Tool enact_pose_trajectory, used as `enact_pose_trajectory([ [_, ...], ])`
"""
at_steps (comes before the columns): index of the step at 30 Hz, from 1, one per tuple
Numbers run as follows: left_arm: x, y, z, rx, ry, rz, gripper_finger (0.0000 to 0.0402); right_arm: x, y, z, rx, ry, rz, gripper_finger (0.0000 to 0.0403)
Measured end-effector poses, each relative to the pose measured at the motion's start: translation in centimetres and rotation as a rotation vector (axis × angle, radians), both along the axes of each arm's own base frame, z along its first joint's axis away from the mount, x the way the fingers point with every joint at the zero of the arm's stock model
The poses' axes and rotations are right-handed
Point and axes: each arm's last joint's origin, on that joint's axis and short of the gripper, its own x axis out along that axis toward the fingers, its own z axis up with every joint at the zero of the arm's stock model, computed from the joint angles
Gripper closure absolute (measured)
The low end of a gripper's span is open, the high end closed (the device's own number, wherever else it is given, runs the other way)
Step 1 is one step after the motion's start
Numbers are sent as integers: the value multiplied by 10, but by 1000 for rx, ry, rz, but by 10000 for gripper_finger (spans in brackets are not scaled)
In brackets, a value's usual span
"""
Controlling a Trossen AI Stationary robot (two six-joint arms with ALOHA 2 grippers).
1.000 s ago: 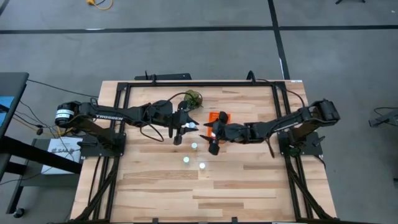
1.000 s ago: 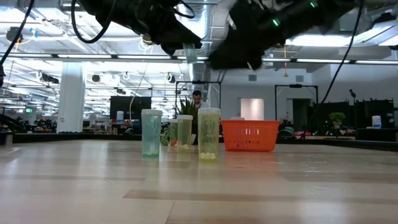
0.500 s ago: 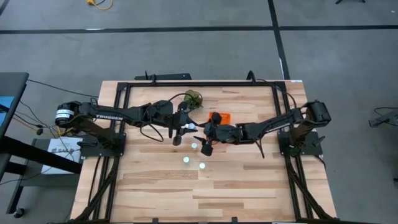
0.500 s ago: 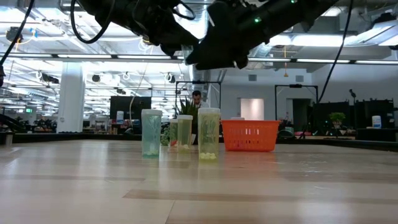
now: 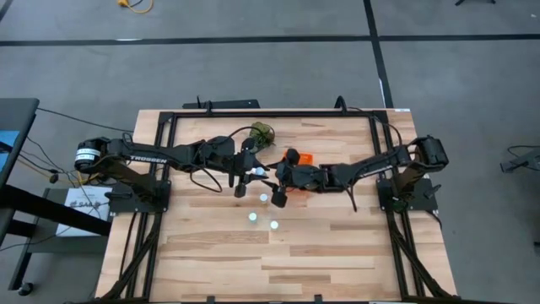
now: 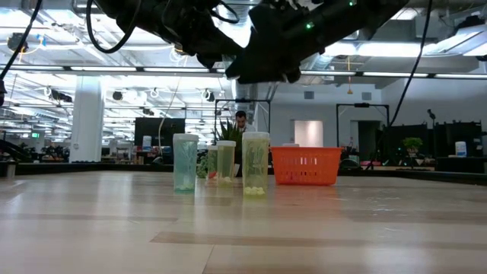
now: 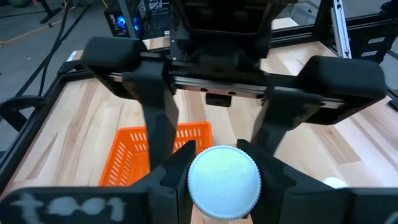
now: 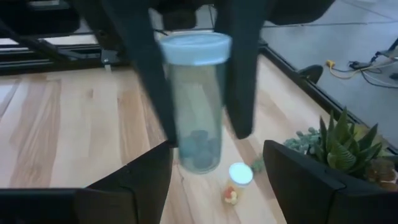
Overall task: Pick and place pill bottles into a basket
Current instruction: Put the top blue pill bottle into the basket
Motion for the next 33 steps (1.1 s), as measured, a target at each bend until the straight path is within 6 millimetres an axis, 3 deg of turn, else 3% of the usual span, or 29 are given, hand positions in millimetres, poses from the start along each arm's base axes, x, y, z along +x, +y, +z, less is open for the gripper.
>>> enact_pose_trajectory([
  [8, 0, 0, 0, 3, -2, 0, 301, 3, -5, 4, 21, -49, 38, 197],
  [24, 0, 0, 0, 5, -2, 3, 301, 3, -5, 4, 21, -49, 43, 304],
  [33, 0, 0, 0, 17, -3, -3, 301, 3, -5, 4, 23, -49, 44, 303],
])
